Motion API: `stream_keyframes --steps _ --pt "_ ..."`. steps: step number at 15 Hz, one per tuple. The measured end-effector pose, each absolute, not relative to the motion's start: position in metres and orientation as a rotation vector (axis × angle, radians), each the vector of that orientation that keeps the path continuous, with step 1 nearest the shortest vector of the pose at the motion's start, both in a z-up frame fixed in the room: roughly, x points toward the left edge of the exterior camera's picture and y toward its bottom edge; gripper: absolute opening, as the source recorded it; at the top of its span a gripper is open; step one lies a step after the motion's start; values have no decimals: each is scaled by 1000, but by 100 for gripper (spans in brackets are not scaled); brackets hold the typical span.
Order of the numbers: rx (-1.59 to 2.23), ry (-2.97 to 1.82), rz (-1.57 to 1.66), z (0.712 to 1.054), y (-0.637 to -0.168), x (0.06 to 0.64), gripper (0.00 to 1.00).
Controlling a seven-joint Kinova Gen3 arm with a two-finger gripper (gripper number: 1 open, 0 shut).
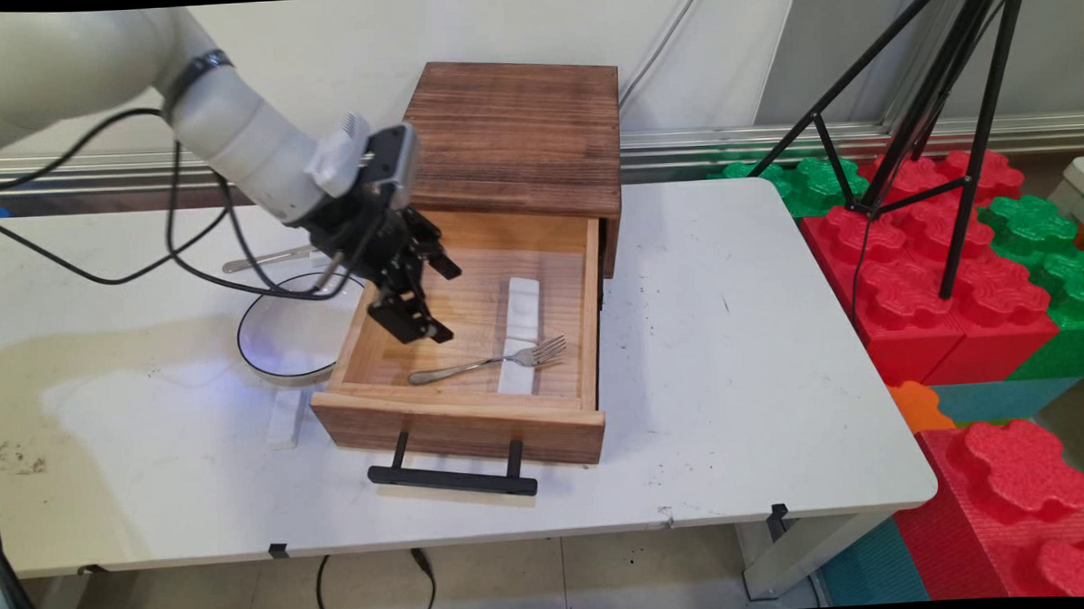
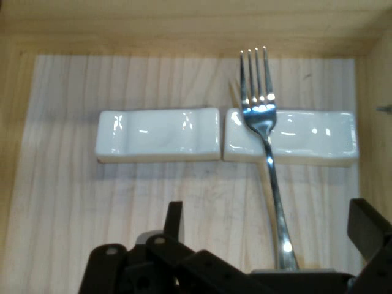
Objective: Pick up the knife from the left of the white plate
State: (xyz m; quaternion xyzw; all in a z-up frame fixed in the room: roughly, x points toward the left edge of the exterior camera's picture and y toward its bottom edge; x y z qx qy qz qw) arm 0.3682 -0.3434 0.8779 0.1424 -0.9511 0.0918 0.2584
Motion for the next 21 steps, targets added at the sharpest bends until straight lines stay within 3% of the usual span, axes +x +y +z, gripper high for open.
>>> stream_keyframes --steps 12,21 --pt "487 -2536 249 938 -289 445 100" --pt "571 -2588 281 955 -281 511 100"
